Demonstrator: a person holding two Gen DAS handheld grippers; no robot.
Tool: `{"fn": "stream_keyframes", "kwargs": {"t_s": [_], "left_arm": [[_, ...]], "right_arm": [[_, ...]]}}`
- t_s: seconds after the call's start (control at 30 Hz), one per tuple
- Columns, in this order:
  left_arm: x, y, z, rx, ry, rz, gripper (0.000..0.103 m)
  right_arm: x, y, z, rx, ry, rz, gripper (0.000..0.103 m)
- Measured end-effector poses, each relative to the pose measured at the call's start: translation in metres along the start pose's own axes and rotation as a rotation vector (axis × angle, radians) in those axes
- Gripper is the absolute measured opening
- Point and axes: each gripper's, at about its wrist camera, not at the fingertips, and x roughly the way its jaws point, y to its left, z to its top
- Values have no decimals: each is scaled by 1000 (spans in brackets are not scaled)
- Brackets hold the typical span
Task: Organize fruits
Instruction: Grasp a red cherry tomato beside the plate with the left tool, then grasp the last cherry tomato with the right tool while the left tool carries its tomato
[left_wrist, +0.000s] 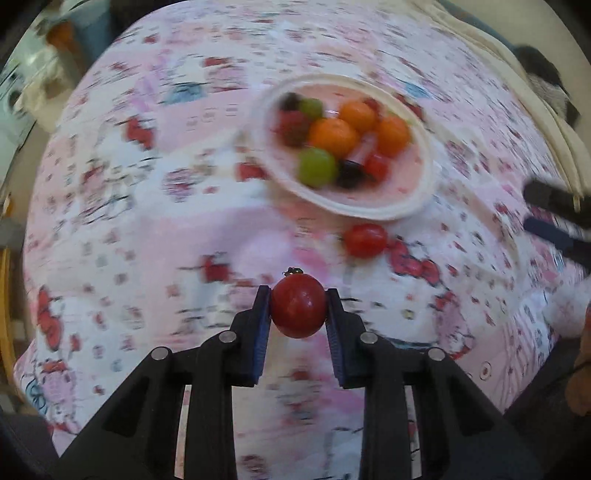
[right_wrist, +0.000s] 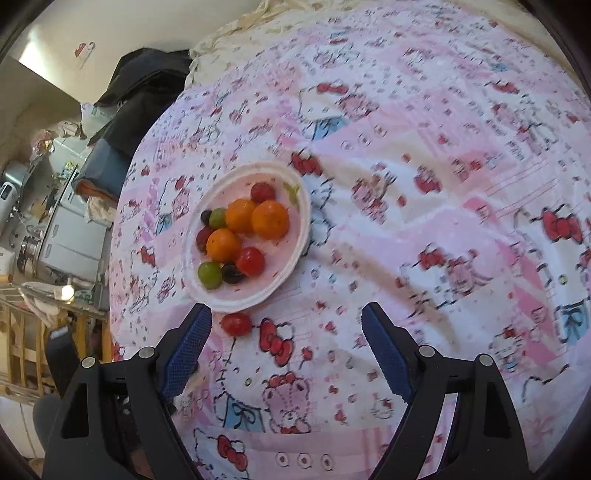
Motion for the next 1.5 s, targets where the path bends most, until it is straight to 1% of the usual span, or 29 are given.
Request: {"fn": "stream_keyframes", "kwargs": {"t_s": [0.07, 0.13, 0.2, 0.27, 0.33, 0.4, 0.47, 0.63, 0.7, 0.77, 0.83, 0.87, 0.9, 0.97, 1.07, 1.2, 1.37, 1.47, 1.5], "left_arm": [[-4, 20, 0, -49, -5, 32, 24], [-6, 31, 1, -76, -11, 61, 24], [-8, 40, 4, -86, -21, 95, 24], [-7, 45, 7, -89, -30, 110, 24], [-8, 49, 7, -90, -35, 118, 25], [-9, 55, 6, -94, -40, 122, 24], [-10, 60, 5, -97, -46, 129, 25], [-11, 71, 3, -120, -50, 129, 24], [-11, 71, 4, -130, -46, 119, 24], [-11, 69, 6, -130, -49, 111, 25], [-12, 63, 7, -115, -58, 107, 25], [-12, 61, 7, -106, -61, 107, 25], [-12, 58, 7, -98, -63, 107, 25], [-11, 55, 7, -89, -60, 105, 25], [-11, 55, 8, -97, -61, 102, 25], [-12, 56, 8, -97, -74, 121, 25], [-13, 56, 7, -97, -85, 126, 25], [-16, 55, 7, -98, -100, 116, 25], [-18, 54, 7, -99, -106, 113, 25]], "right_arm": [[9, 4, -2, -2, 28, 11, 86], [20, 7, -5, 4, 68, 22, 86], [38, 11, -8, 9, 118, 29, 86], [53, 19, -11, -19, 155, 9, 85], [68, 28, -13, -58, 183, -9, 81], [83, 38, -16, -93, 217, -15, 69], [93, 47, -18, -127, 236, -22, 67], [114, 66, -22, -207, 254, -50, 60], [125, 71, -26, -243, 257, -92, 59], [131, 79, -30, -305, 235, -137, 58], [133, 86, -33, -352, 214, -170, 53], [134, 88, -34, -374, 202, -192, 44], [134, 89, -35, -390, 194, -203, 38], [134, 89, -36, -408, 187, -196, 36], [129, 86, -34, -395, 193, -162, 29], [118, 78, -35, -356, 192, -136, 29], [102, 72, -40, -322, 181, -95, 29], [89, 67, -41, -282, 162, -43, 29], [79, 63, -41, -250, 143, -2, 29]]}}
